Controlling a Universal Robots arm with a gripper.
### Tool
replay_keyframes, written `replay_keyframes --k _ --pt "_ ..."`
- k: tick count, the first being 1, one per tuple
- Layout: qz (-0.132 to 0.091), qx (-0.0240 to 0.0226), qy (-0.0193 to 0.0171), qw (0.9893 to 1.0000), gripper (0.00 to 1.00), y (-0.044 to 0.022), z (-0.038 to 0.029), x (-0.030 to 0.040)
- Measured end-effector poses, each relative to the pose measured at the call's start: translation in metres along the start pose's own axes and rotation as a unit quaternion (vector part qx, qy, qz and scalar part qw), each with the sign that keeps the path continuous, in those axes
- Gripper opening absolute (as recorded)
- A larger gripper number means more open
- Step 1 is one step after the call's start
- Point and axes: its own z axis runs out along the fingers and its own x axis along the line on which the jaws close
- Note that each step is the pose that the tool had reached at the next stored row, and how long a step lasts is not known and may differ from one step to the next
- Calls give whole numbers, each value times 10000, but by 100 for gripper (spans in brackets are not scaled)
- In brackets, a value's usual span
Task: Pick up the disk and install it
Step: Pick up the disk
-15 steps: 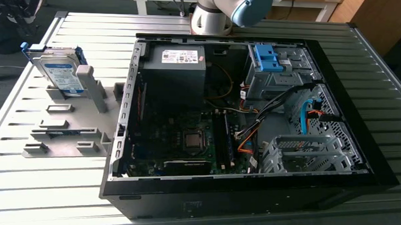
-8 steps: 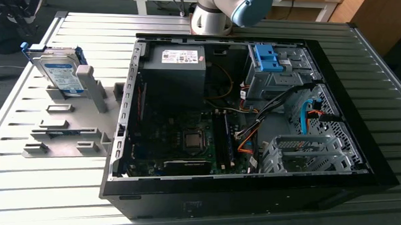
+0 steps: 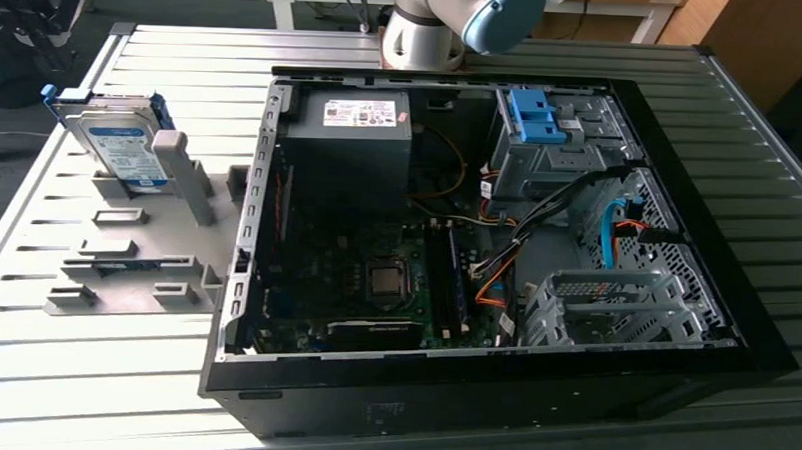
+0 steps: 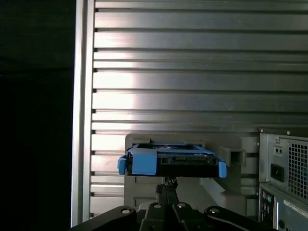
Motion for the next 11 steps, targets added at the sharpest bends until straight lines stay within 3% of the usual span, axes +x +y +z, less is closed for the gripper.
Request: replay_keyframes --k 11 --pt "-83 0 3 10000 11 0 1 0"
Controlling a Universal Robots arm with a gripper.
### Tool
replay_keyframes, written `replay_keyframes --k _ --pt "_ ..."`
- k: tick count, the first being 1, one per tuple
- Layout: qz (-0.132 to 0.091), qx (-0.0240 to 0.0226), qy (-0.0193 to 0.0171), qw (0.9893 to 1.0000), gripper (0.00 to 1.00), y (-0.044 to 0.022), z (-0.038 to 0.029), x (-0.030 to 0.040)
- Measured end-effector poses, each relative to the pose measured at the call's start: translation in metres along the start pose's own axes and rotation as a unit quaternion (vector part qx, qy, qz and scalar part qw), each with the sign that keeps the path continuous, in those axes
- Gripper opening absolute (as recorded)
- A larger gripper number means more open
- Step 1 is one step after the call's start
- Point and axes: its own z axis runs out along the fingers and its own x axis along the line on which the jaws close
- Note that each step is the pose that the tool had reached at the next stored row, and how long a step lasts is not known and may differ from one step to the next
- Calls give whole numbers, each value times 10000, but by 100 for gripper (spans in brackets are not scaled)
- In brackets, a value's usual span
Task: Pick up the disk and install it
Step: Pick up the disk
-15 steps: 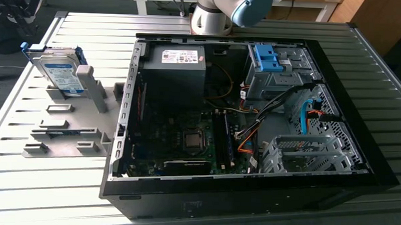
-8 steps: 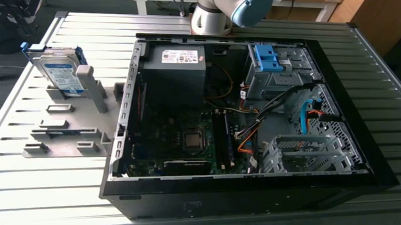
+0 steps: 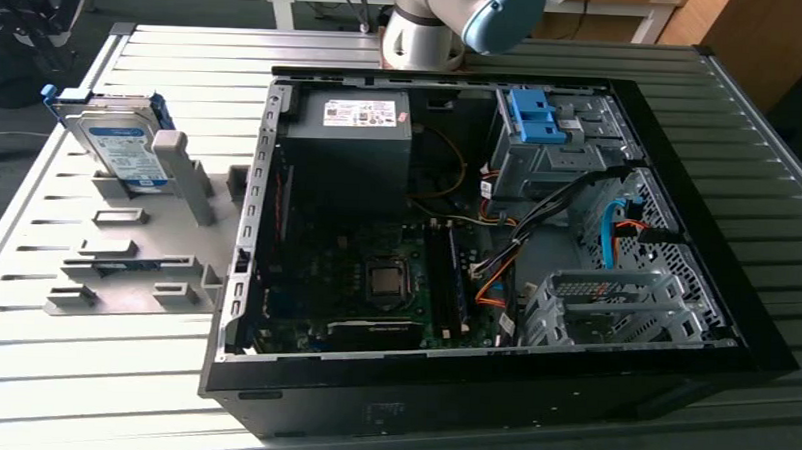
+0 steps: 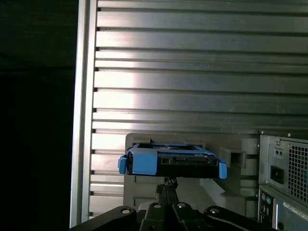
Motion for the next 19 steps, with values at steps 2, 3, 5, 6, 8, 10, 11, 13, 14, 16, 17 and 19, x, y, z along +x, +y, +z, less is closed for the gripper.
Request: replay_keyframes --k 2,3,5,6,8,10,11,13,14,16,17,19 --pt "-15 0 1 10000 11 0 0 0" --pt "-23 0 1 10000 11 0 0 0" --pt "-37 0 1 10000 11 0 0 0" --pt "-44 1 2 10000 11 0 0 0" --pt "-59 1 2 10000 11 0 0 0" --pt "-75 1 3 10000 11 0 0 0" --pt "-83 1 3 10000 11 0 0 0" --pt "-102 1 4 9999 11 -1 0 -1" --pt "-111 1 4 9999 11 -1 0 -1" --pt "-133 1 5 9999 11 0 0 0" --pt "-146 1 6 9999 11 0 0 0" --pt "-173 1 7 9999 11 0 0 0"
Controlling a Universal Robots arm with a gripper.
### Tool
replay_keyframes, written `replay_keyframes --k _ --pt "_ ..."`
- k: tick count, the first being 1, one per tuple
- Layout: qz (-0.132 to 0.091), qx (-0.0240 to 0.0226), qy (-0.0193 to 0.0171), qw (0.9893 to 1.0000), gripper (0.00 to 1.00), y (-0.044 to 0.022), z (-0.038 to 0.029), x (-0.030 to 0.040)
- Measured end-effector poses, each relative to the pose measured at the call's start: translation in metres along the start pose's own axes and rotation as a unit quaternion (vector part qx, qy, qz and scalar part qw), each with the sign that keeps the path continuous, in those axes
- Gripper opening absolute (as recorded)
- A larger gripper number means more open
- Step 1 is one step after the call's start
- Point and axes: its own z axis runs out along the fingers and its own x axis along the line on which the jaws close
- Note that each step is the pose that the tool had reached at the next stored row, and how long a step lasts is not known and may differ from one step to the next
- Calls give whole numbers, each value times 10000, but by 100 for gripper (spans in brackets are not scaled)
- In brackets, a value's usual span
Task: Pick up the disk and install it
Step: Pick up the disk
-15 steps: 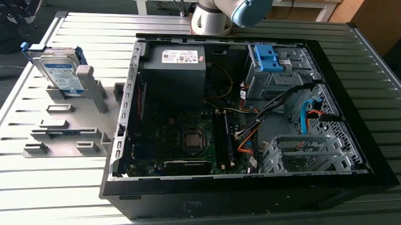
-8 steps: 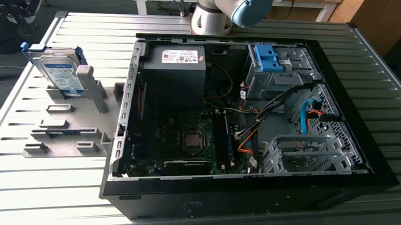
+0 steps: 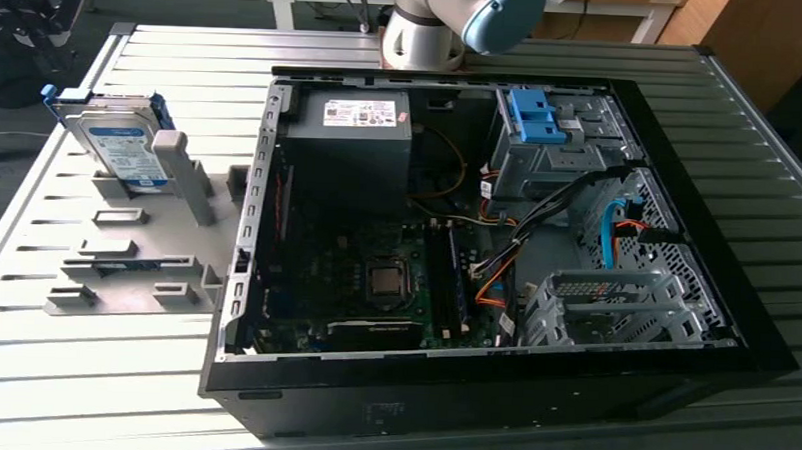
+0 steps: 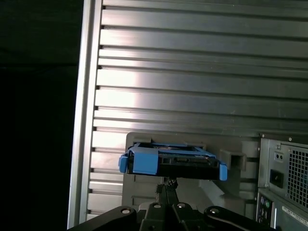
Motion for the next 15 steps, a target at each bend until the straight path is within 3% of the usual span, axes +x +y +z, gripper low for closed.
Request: replay_keyframes --k 15 --pt "-218 1 8 9998 11 0 0 0"
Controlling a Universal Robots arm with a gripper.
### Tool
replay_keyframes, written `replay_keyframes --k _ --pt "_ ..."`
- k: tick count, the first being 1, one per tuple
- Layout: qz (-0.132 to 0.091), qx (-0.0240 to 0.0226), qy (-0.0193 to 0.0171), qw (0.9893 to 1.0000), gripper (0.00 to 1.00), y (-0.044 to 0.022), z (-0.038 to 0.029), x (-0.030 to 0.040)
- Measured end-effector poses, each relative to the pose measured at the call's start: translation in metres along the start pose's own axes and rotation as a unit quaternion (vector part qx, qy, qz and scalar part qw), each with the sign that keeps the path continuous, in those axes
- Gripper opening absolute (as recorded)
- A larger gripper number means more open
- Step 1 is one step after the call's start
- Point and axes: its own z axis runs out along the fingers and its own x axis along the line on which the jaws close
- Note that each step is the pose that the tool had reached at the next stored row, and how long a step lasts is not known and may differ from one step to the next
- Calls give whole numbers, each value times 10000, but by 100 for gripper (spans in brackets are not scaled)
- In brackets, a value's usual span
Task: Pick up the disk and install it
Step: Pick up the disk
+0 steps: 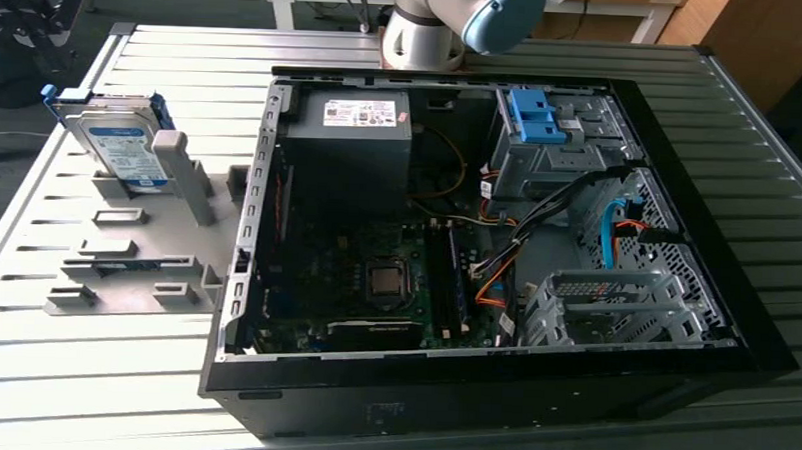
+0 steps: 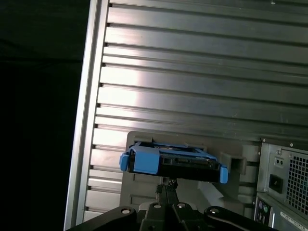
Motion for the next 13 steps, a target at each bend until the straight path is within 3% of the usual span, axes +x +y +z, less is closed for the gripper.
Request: replay_keyframes --k 13 --pt "-154 1 6 9999 11 0 0 0"
